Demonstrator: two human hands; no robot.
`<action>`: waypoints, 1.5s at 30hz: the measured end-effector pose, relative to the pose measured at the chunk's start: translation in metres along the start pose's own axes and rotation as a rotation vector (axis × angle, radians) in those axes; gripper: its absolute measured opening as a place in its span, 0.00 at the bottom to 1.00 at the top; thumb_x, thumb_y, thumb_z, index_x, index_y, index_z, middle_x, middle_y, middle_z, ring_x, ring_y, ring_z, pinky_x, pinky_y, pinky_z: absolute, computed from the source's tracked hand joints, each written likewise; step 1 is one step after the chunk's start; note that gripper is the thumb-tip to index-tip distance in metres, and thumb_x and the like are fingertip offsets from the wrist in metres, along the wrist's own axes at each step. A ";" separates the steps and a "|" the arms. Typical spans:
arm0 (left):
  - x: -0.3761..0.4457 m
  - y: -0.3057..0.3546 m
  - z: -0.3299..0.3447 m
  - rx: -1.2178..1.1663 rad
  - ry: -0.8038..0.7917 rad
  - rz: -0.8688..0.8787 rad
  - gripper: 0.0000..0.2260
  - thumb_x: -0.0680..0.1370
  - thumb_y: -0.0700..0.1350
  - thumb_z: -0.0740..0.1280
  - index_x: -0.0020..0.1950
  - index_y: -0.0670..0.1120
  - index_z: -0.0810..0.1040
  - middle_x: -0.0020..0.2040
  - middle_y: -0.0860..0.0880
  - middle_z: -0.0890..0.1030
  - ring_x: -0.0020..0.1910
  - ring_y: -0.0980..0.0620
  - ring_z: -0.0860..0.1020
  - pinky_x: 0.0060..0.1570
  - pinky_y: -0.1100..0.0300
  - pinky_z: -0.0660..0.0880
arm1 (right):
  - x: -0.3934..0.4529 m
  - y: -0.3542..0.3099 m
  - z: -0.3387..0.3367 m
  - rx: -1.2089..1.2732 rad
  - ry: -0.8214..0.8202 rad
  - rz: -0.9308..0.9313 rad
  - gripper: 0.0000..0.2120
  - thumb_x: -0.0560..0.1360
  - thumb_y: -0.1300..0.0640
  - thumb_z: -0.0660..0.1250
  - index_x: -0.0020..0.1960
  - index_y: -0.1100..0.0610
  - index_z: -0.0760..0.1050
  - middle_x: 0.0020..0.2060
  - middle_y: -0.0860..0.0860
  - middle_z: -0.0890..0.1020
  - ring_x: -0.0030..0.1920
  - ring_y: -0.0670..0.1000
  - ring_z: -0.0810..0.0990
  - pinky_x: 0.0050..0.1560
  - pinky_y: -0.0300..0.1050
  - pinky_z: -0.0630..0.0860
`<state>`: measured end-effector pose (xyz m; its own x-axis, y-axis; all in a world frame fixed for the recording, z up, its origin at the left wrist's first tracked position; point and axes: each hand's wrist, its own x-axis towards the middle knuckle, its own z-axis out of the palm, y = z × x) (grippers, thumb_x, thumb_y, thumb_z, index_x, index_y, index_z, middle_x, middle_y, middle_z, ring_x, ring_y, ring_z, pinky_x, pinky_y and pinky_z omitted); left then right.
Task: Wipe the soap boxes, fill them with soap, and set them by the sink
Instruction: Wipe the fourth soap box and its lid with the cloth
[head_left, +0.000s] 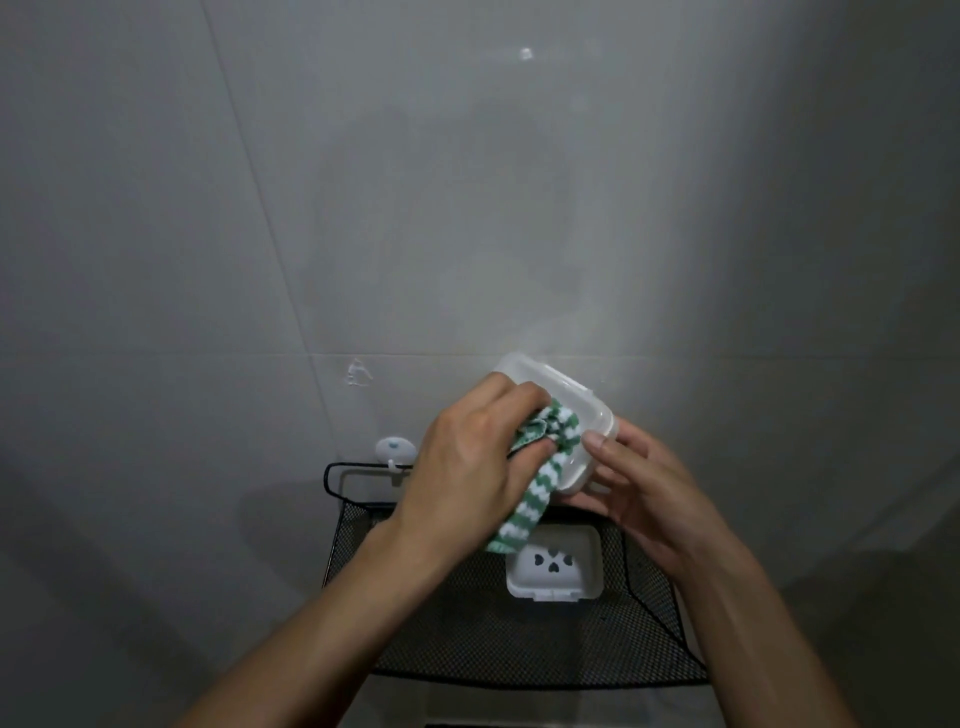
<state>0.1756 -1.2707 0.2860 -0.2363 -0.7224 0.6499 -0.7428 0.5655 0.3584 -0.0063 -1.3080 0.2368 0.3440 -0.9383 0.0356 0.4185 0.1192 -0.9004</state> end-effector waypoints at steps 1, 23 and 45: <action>0.000 0.000 0.000 -0.008 -0.019 0.013 0.09 0.75 0.44 0.72 0.54 0.44 0.79 0.47 0.50 0.77 0.43 0.53 0.76 0.43 0.60 0.72 | 0.000 0.000 -0.001 -0.005 0.013 0.008 0.21 0.70 0.55 0.74 0.62 0.58 0.81 0.55 0.62 0.84 0.52 0.58 0.85 0.47 0.52 0.83; -0.013 -0.004 0.010 0.004 -0.089 -0.051 0.12 0.77 0.38 0.69 0.59 0.46 0.83 0.52 0.50 0.82 0.51 0.47 0.77 0.51 0.52 0.74 | -0.005 0.040 -0.001 -0.135 -0.080 0.037 0.13 0.72 0.54 0.75 0.54 0.58 0.83 0.49 0.59 0.85 0.50 0.56 0.85 0.50 0.53 0.82; -0.044 -0.074 0.000 -0.428 -0.094 -0.455 0.15 0.79 0.44 0.68 0.65 0.54 0.79 0.58 0.60 0.81 0.55 0.61 0.79 0.57 0.53 0.77 | -0.009 0.030 -0.016 0.226 0.118 0.221 0.25 0.72 0.56 0.68 0.67 0.66 0.74 0.59 0.66 0.82 0.55 0.63 0.84 0.45 0.56 0.85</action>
<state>0.2408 -1.2807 0.2313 -0.0245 -0.9489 0.3146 -0.4698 0.2887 0.8342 -0.0098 -1.3012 0.2025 0.3530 -0.9113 -0.2119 0.5249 0.3804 -0.7614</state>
